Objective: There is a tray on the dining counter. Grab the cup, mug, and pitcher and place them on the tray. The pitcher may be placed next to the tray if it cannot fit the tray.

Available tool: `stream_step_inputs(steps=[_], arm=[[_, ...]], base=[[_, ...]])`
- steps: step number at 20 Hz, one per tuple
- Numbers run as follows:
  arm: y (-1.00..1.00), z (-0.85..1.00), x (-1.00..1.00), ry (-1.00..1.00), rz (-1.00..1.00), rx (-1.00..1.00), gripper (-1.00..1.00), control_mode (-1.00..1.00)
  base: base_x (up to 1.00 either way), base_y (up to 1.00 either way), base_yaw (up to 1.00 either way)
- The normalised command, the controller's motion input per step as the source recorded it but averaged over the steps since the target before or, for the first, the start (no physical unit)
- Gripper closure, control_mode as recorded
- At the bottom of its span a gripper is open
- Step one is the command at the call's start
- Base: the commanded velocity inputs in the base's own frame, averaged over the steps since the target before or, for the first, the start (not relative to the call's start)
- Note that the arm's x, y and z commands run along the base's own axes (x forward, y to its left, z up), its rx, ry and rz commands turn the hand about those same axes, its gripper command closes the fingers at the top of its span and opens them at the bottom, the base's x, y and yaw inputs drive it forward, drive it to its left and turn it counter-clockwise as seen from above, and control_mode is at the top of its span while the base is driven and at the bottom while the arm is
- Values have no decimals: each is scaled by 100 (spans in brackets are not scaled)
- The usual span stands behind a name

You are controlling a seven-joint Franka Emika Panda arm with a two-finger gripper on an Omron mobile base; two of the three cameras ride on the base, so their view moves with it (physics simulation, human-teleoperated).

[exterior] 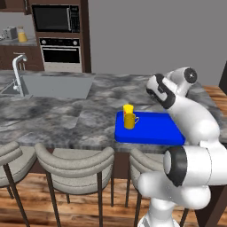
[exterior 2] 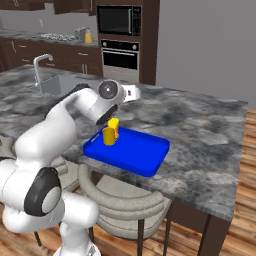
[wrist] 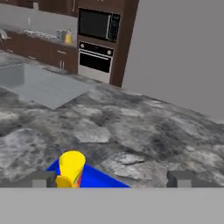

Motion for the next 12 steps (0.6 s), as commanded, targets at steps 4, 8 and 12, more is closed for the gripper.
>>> stream_step_inputs(steps=[4,8,12], arm=[[0,55,-42,29,-34,-9,-100,-100],[0,39,-52,26,-34,-8,-100,-100],[-4,27,-48,22,-30,-5,-100,-100]], base=[[0,0,0],[0,0,0],[0,0,0]])
